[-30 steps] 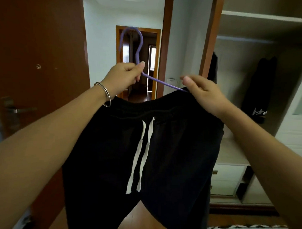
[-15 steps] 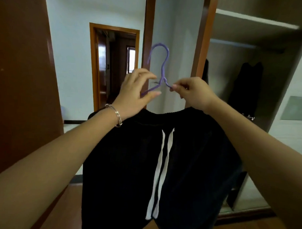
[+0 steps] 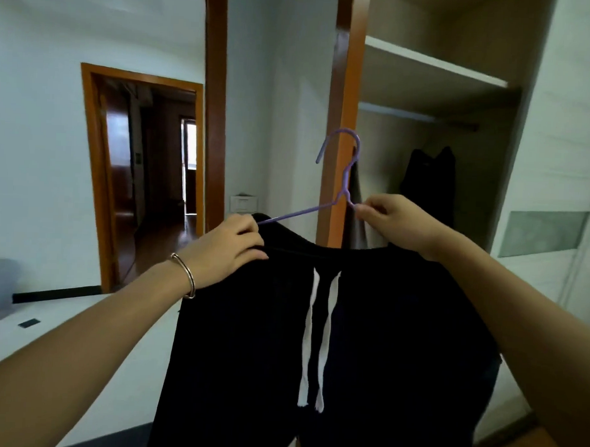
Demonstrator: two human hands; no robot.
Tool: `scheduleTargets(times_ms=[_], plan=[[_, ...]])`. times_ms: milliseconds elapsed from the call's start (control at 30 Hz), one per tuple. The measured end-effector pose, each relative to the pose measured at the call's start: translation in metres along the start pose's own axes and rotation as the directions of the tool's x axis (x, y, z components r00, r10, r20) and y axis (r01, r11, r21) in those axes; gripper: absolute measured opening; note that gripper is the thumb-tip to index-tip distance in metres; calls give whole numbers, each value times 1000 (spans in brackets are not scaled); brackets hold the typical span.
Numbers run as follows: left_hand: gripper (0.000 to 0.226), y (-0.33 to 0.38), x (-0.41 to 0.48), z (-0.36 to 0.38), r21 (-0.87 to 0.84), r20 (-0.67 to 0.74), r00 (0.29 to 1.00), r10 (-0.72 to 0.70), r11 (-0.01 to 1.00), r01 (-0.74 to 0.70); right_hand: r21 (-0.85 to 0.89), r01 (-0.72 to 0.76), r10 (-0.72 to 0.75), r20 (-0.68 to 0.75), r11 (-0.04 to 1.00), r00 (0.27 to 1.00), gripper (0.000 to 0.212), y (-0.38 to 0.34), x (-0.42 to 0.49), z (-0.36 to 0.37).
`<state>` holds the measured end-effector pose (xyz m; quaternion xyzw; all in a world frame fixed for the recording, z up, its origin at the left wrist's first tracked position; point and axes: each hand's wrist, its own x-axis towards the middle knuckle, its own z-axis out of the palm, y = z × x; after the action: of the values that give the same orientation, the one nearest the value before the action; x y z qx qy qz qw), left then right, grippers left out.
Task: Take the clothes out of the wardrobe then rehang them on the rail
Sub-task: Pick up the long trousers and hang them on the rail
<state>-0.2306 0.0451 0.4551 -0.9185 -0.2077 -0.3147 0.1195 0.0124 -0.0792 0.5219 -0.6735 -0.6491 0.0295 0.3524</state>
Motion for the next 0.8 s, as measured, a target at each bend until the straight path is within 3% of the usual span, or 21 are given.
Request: scheduleTargets(times_ms=[100,267,367,433,500,600,667,733,800], plan=[[51,-22,37,23,-77,-87,995,57,995,-64,-50,-65,63,-51,997,997,24,22,11,-13],[44,-42,104,59,-188,-107,985,135,970,-154,-216,-105,81,-116,971,990,22,49,18,-40],[54,-30,147,83,-330,-182,952,245,897,-294,-205,-183,142,-198,961,970,22,55,19,-54],[43,-15,176,99,-431,-203,941,272,838,-335,-155,-250,198,-290,956,936,22,59,18,-65],[25,-2,203,116,-534,-209,948,238,785,-315,-125,-329,255,-401,936,880,24,65,13,-78],[55,20,236,138,-611,-105,974,199,760,-221,-61,-429,335,-529,901,779,27,74,-1,-95],[62,34,259,151,-630,-9,991,131,769,-107,-29,-486,385,-569,873,726,26,82,-8,-105],[49,49,281,165,-704,26,990,135,706,-78,-30,-515,399,-594,857,698,26,94,-14,-113],[26,65,301,177,-773,15,973,229,620,-134,-31,-537,408,-613,843,676,26,110,-18,-122]])
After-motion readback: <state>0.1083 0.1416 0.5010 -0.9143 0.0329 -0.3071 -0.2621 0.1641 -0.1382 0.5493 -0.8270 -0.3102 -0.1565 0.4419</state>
